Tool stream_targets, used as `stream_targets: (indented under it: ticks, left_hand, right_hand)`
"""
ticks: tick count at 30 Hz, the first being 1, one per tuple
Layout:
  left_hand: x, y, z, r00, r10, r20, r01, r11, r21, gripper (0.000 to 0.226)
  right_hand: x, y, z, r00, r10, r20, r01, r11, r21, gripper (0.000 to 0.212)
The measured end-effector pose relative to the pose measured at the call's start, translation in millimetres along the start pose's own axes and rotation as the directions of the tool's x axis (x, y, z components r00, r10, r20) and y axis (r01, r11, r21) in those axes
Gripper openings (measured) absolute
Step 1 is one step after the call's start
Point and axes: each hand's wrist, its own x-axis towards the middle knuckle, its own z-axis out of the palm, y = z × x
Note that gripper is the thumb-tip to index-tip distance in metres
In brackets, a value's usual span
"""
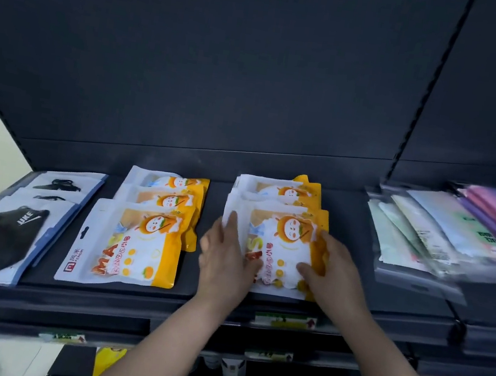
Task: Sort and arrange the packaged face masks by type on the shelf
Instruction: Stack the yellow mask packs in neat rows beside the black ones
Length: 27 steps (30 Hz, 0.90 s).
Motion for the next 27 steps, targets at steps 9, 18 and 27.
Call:
stream_targets:
  ticks: [9, 18, 27]
  left_hand:
    - [3.4, 3.0, -2.2, 0.987, -0.158, -0.015, 0.151, 0.968, -0.2, 0.092]
    - [57.6, 27.2, -28.0, 0.994, 0.073, -0.076, -0.072, 0.997, 0.016, 0.062]
    - [150.9, 58.4, 1.5, 0.888, 0.249, 0.387, -0.391, 0.852, 0.348, 0.049]
  right_hand:
    - [13.5, 3.5, -14.6, 0.996, 0.014, 0.085, -0.026, 0.99, 0.136, 0.083]
    - [10.1, -7.3, 1.3, 0.948, -0.267, 0.171, 0.313, 0.872, -0.377, 0.087]
    - [7.3, 7.9, 9.6, 0.949, -0.215, 0.229, 0.288, 0.89, -0.355, 0.088]
